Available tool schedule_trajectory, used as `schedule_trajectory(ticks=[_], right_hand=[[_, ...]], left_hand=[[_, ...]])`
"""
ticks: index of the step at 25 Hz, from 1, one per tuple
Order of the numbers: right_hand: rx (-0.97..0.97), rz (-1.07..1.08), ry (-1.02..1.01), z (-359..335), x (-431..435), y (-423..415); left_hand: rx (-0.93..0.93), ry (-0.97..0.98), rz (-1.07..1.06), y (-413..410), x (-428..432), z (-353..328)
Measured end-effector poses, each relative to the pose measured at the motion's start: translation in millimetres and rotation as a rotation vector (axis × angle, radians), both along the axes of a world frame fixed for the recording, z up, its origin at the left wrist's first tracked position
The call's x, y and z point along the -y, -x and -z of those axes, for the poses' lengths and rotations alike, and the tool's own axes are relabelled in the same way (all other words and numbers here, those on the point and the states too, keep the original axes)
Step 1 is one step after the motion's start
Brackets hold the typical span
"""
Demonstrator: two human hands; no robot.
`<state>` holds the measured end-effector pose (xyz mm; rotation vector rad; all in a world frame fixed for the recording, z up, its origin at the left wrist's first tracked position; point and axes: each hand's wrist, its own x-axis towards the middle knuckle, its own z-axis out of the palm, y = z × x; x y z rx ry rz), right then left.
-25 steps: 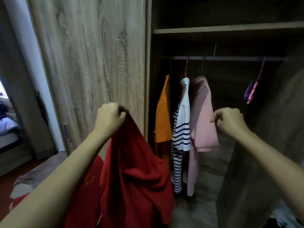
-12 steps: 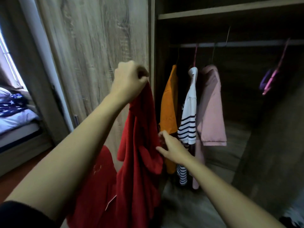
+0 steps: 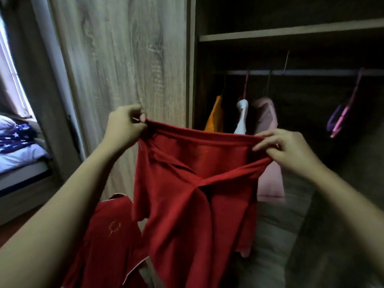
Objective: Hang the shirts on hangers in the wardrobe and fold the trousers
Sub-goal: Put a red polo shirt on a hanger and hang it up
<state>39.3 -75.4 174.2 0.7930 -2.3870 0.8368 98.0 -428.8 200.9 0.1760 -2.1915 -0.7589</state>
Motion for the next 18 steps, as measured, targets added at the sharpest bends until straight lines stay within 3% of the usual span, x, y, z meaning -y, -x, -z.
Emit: schedule_trajectory(ticks=[4,9,12,15,18], right_hand=[[0.115,0.232,-0.267,15.3,-1.8,5.1],[0.147,0.285,-0.202,10.7,-31.6,1.6],[0.228,0.267,-0.174,2.7,-52.1,-4.8],[0.179,0.306,-0.100,-13.8,-78.6,-6.4],[0.173,0.310,-0.100,-29.4,-96.3,-4.4]], left_hand=[[0.183,0.127,0.133,10.8,-26.5,33.4],[0.159,0.219,0.187,20.4,-54.2,28.5],[0.162,0.060,0.293,26.0,-77.6,25.7],[0.151,-0.098,0.429,39.4,-107.7,21.3],[0.175,-0.062,0.614,56.7,-151.5,13.7]])
